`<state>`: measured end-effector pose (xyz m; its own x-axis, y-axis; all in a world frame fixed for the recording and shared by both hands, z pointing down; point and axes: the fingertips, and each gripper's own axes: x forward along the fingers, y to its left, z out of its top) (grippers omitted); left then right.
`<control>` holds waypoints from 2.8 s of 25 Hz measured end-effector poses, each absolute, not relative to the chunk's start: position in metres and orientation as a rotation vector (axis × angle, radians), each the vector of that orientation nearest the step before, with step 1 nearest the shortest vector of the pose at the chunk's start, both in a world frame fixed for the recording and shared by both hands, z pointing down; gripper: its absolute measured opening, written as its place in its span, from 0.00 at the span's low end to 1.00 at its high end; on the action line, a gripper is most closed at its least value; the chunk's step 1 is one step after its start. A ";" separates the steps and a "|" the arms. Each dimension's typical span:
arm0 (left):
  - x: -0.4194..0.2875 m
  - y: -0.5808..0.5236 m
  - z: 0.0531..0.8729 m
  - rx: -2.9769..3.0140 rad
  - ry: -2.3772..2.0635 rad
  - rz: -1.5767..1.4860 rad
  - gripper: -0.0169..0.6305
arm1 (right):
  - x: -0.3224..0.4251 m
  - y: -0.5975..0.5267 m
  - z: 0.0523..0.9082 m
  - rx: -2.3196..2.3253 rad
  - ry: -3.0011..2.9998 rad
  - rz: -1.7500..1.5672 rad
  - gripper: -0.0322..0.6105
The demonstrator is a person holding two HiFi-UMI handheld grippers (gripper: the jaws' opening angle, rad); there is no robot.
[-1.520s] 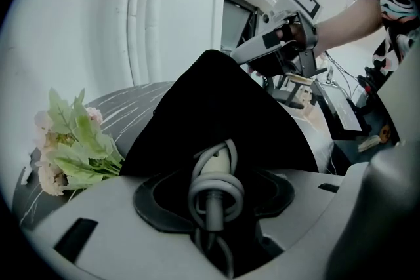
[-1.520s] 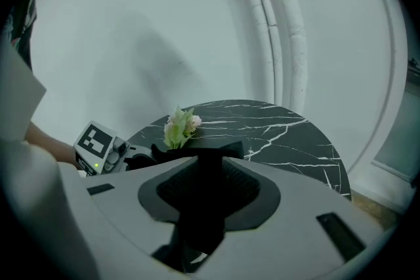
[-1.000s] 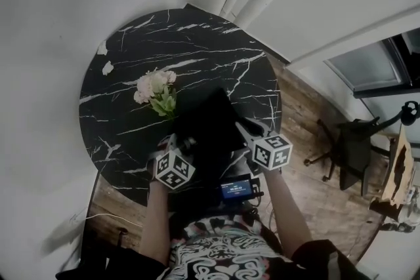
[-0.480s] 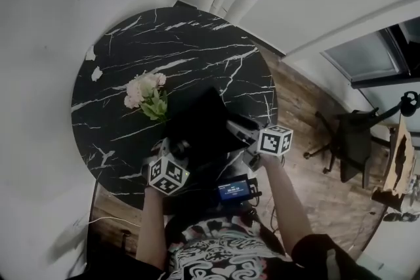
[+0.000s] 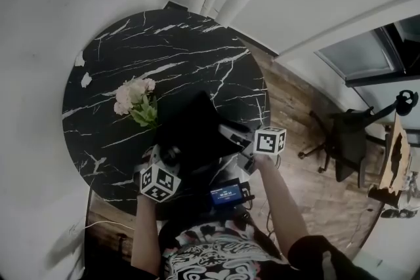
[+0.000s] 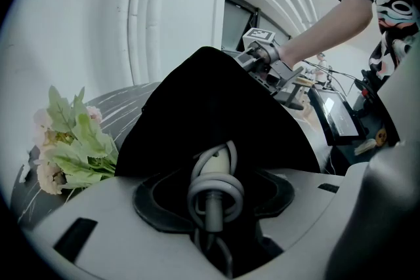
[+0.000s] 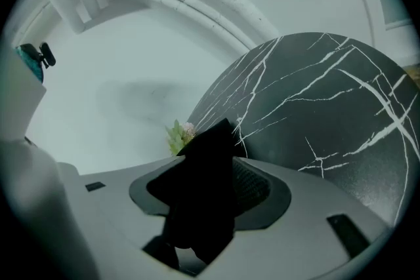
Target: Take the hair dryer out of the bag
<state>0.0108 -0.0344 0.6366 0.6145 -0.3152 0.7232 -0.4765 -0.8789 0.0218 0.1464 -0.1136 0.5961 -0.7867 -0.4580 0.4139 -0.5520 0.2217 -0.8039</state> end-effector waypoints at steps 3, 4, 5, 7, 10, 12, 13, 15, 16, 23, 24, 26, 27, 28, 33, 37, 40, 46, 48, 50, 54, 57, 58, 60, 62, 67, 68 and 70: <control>0.011 -0.035 0.637 2.627 -0.655 1.116 0.36 | 0.150 -0.110 0.599 0.998 -2.346 1.739 0.37; 0.012 -0.035 0.637 2.627 -0.654 1.115 0.36 | 0.152 -0.110 0.599 1.005 -2.340 1.769 0.35; 0.012 -0.035 0.636 2.627 -0.654 1.113 0.36 | 0.152 -0.110 0.598 1.010 -2.341 1.793 0.34; 0.013 -0.035 0.636 2.628 -0.655 1.112 0.36 | 0.153 -0.111 0.595 1.023 -2.357 1.817 0.31; 0.013 -0.035 0.636 2.630 -0.664 1.122 0.36 | 0.158 -0.113 0.592 1.075 -2.376 1.765 0.24; 0.012 -0.035 0.637 2.631 -0.673 1.133 0.36 | 0.163 -0.114 0.593 1.120 -2.361 1.712 0.10; 0.012 -0.035 0.637 2.631 -0.676 1.138 0.36 | 0.164 -0.114 0.595 1.137 -2.348 1.701 0.09; 0.012 -0.035 0.637 2.631 -0.679 1.145 0.36 | 0.165 -0.114 0.596 1.152 -2.333 1.694 0.09; 0.012 -0.035 0.637 2.631 -0.679 1.147 0.36 | 0.165 -0.115 0.596 1.156 -2.331 1.687 0.09; 0.013 -0.034 0.636 2.643 -0.681 1.141 0.36 | 0.167 -0.115 0.596 1.207 -2.316 1.653 0.09; 0.013 -0.034 0.636 2.644 -0.682 1.140 0.36 | 0.167 -0.115 0.597 1.216 -2.314 1.657 0.09; 0.013 -0.032 0.636 2.645 -0.681 1.136 0.35 | 0.167 -0.114 0.597 1.233 -2.306 1.652 0.09; 0.013 -0.031 0.636 2.645 -0.681 1.134 0.35 | 0.168 -0.114 0.597 1.243 -2.302 1.643 0.09; 0.013 -0.030 0.636 2.645 -0.682 1.133 0.35 | 0.170 -0.114 0.597 1.254 -2.296 1.631 0.09; 0.012 -0.026 0.634 2.641 -0.689 1.127 0.35 | 0.175 -0.116 0.596 1.299 -2.268 1.591 0.09; 0.010 -0.021 0.632 2.635 -0.692 1.106 0.35 | 0.180 -0.115 0.596 1.331 -2.249 1.579 0.09; 0.008 -0.019 0.631 2.627 -0.692 1.087 0.35 | 0.183 -0.116 0.598 1.348 -2.234 1.567 0.09; 0.004 -0.014 0.630 2.619 -0.701 1.072 0.35 | 0.186 -0.115 0.599 1.367 -2.210 1.563 0.09; 0.002 -0.012 0.630 2.616 -0.702 1.062 0.35 | 0.187 -0.115 0.600 1.373 -2.206 1.556 0.09; -0.001 -0.010 0.630 2.614 -0.700 1.052 0.35 | 0.188 -0.114 0.601 1.377 -2.201 1.557 0.09; -0.007 -0.007 0.629 2.608 -0.695 1.046 0.34 | 0.189 -0.112 0.603 1.377 -2.187 1.556 0.09; -0.009 -0.006 0.626 2.606 -0.698 1.047 0.34 | 0.190 -0.112 0.603 1.379 -2.183 1.548 0.09; -0.010 -0.005 0.625 2.607 -0.699 1.046 0.34 | 0.190 -0.112 0.603 1.380 -2.181 1.547 0.09; -0.010 -0.004 0.624 2.607 -0.700 1.043 0.34 | 0.192 -0.111 0.604 1.382 -2.176 1.546 0.09; -0.011 -0.004 0.623 2.606 -0.700 1.040 0.34 | 0.192 -0.111 0.604 1.378 -2.172 1.550 0.09; -0.012 -0.003 0.621 2.604 -0.704 1.027 0.34 | 0.193 -0.112 0.604 1.374 -2.170 1.539 0.09; -0.012 -0.003 0.621 2.602 -0.705 1.024 0.34 | 0.193 -0.112 0.604 1.374 -2.169 1.537 0.09; -0.013 -0.002 0.621 2.600 -0.707 1.021 0.34 | 0.194 -0.113 0.604 1.371 -2.168 1.529 0.09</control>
